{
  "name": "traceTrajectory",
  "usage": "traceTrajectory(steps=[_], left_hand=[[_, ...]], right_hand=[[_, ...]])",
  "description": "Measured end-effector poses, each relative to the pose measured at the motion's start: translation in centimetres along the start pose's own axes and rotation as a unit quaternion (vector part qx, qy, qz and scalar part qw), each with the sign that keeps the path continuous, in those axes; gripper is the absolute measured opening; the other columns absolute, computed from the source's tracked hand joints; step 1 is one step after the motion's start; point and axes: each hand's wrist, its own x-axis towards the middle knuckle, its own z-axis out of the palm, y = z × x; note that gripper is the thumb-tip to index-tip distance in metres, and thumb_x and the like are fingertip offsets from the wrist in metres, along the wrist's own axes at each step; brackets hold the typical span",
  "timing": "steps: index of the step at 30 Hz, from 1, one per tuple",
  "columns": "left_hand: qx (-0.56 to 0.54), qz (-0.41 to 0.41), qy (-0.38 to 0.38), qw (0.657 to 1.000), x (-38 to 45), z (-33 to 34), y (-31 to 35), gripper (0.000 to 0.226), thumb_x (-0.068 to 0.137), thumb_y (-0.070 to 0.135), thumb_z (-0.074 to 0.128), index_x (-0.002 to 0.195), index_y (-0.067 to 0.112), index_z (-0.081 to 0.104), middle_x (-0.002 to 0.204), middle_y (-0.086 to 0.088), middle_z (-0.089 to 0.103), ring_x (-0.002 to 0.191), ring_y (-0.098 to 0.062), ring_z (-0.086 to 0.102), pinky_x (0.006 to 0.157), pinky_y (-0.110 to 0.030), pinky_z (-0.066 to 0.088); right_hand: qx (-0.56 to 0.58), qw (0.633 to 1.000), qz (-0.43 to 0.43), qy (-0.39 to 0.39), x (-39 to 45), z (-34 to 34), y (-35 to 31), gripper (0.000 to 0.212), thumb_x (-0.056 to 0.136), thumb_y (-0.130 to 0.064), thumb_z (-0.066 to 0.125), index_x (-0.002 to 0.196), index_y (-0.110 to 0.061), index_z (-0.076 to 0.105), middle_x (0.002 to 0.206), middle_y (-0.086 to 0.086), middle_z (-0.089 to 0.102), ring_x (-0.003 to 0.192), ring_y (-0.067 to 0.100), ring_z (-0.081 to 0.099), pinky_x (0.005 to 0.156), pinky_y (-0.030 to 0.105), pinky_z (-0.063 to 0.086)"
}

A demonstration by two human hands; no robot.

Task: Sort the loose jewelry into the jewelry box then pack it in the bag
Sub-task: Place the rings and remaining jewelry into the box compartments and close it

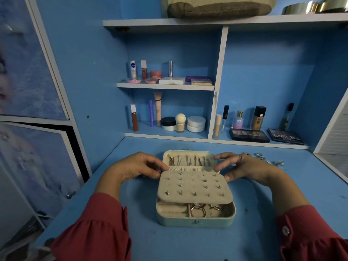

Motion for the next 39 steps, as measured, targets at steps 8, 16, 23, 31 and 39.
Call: traceTrajectory(steps=[8,16,23,31,39], left_hand=[[-0.013,-0.017,0.002,1.0,0.0,0.0,0.0,0.033,0.075,-0.001,0.074,0.086,0.03,0.079,0.103,-0.008,0.073,0.103,-0.02,0.063,0.099,-0.032,0.046],[-0.02,-0.013,0.028,0.999,0.4,0.2,-0.4,0.028,0.057,0.036,0.085,0.082,0.025,0.08,0.077,-0.003,0.072,0.075,-0.017,0.052,0.068,-0.027,0.042],[-0.008,-0.009,0.085,0.996,1.1,0.1,-0.4,0.008,0.077,0.009,0.075,0.075,0.016,0.078,0.073,-0.005,0.072,0.049,-0.002,0.05,0.052,-0.022,0.035],[-0.03,-0.02,0.133,0.99,1.7,0.4,-0.5,0.012,0.075,0.009,0.078,0.087,0.01,0.075,0.078,-0.005,0.069,0.05,-0.002,0.047,0.048,-0.018,0.034],[-0.047,-0.024,0.143,0.988,1.9,1.1,0.2,0.004,0.081,0.013,0.073,0.078,0.011,0.073,0.058,0.002,0.061,0.047,-0.006,0.038,0.042,-0.016,0.029]], right_hand=[[0.001,1.0,0.005,-0.016,-0.2,-0.1,0.0,0.026,0.058,-0.006,0.08,0.078,-0.023,0.08,0.131,-0.01,0.051,0.122,0.006,0.047,0.097,0.024,0.045],[0.009,1.0,0.006,0.016,0.1,-0.3,0.5,0.019,0.073,-0.006,0.072,0.091,-0.004,0.076,0.127,-0.011,0.056,0.115,0.002,0.053,0.088,0.01,0.041],[0.049,0.998,-0.027,0.033,0.1,-0.1,0.3,0.018,0.076,-0.013,0.066,0.09,-0.007,0.076,0.11,-0.003,0.071,0.105,0.008,0.065,0.09,0.014,0.048],[0.039,0.995,-0.001,0.089,0.5,-0.1,0.1,0.014,0.08,-0.007,0.07,0.092,-0.002,0.074,0.101,0.006,0.074,0.095,0.013,0.069,0.077,0.014,0.05],[0.046,0.993,0.046,0.097,0.7,0.8,-1.1,0.016,0.079,-0.019,0.074,0.089,-0.006,0.076,0.091,0.001,0.075,0.06,-0.006,0.062,0.057,0.01,0.042]])
